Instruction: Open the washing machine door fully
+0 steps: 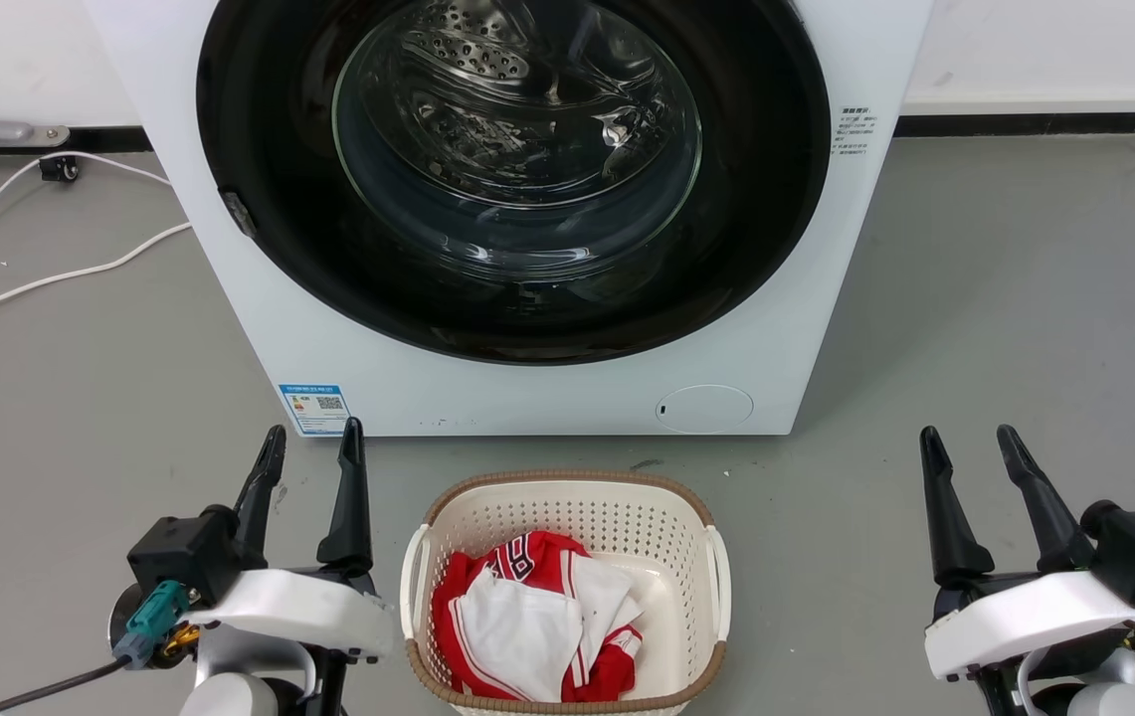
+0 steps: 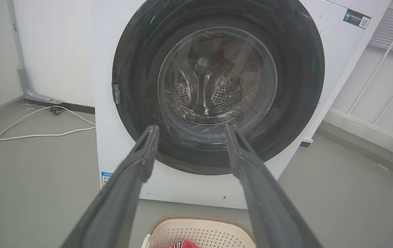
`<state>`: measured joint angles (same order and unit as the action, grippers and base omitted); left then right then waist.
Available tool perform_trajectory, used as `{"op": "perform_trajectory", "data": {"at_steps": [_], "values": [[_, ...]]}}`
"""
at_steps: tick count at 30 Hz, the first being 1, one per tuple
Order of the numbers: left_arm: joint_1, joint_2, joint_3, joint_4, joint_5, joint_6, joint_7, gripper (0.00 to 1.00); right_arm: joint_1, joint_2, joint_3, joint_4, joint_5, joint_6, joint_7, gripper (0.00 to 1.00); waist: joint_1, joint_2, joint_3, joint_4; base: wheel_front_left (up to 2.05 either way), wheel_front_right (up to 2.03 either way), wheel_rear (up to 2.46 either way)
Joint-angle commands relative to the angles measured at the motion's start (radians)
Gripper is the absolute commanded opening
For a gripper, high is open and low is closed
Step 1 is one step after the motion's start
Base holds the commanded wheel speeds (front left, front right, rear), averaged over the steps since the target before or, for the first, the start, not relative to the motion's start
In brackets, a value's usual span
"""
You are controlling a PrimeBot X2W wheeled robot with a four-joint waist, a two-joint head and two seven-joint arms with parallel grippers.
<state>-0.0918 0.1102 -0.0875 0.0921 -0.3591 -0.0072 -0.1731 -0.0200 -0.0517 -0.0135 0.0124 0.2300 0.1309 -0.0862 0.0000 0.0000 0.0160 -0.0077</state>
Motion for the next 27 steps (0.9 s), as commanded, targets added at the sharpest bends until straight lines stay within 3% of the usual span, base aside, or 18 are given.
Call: {"op": "perform_trajectory", "data": {"at_steps": [1,13,27], "values": [[-0.001,0.005,-0.002,-0.011,0.024,0.009,-0.010,1.00,0.001,0.001,0.003,-0.014,-0.028,0.000,-0.001,1.00,0.0000,0.0000,0.001,0.000,0.00,0.00,0.00],[0.018,0.017,-0.010,-0.026,0.115,0.038,-0.037,1.00,0.009,0.001,0.008,-0.023,-0.128,0.000,0.004,1.00,0.0000,0.0000,0.002,-0.001,0.00,0.00,0.00],[0.028,0.007,-0.018,-0.034,0.208,0.042,-0.063,1.00,0.019,0.002,0.011,-0.031,-0.203,0.000,-0.003,1.00,0.0000,0.0000,0.002,-0.004,0.00,0.00,0.00]]}}
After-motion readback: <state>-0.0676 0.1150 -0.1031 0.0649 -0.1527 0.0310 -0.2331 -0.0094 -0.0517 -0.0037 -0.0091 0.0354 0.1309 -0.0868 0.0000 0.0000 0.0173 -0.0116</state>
